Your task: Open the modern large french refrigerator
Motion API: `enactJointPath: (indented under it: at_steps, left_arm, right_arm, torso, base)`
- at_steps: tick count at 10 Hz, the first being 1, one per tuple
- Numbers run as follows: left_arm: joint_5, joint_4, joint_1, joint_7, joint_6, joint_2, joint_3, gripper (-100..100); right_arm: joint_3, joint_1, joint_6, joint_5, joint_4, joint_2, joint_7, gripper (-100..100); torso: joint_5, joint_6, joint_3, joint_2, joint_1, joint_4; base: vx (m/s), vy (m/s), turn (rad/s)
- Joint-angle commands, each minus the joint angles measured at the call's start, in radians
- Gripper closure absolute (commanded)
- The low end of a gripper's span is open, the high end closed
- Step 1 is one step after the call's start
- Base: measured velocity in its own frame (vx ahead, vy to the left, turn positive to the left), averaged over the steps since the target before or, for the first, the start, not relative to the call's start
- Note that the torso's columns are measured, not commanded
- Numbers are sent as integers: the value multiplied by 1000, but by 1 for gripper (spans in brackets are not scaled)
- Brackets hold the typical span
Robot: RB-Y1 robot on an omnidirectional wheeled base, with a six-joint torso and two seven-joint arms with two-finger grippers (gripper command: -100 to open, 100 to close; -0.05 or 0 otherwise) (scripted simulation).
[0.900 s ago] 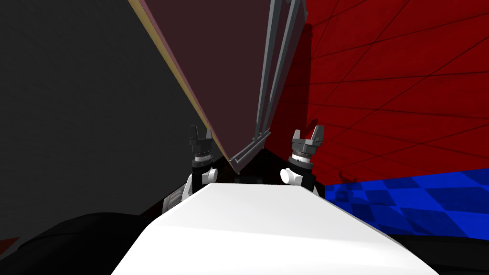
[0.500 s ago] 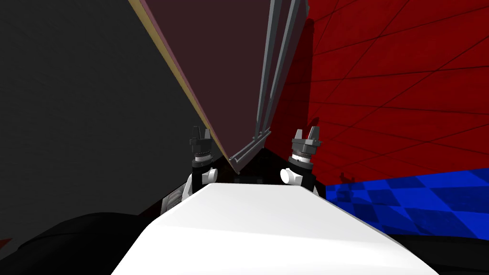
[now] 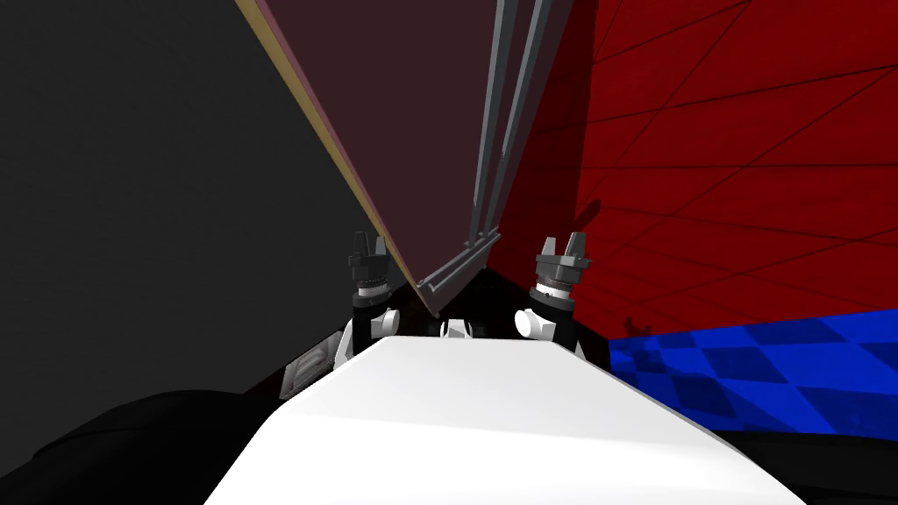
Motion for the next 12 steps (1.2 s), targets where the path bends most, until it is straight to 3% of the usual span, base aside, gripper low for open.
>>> enactJointPath:
  at_steps: [1,2,5,12]
  left_arm:
    - [8,22,-8,4,-6,34,1,-100]
    - [14,36,-13,7,-10,48,2,-100]
    - [46,114,-43,24,-36,92,8,-100]
    - [129,313,-120,69,-104,127,22,-100]
  right_arm:
    - [0,0,0,0,0,0,0,0]
    - [0,0,0,0,0,0,0,0]
    - [0,0,0,0,0,0,0,0]
    - [0,0,0,0,0,0,0,0]
  torso:
    - [0,0,-148,74,0,74]
    - [0,0,-217,107,-1,107]
    - [-1,0,-242,119,-3,120]
    - [-1,0,-241,121,-2,121]
  base:
    - [23,-25,-3]
    - [30,-55,-2]
    - [40,-110,-2]
    - [60,-109,-3]
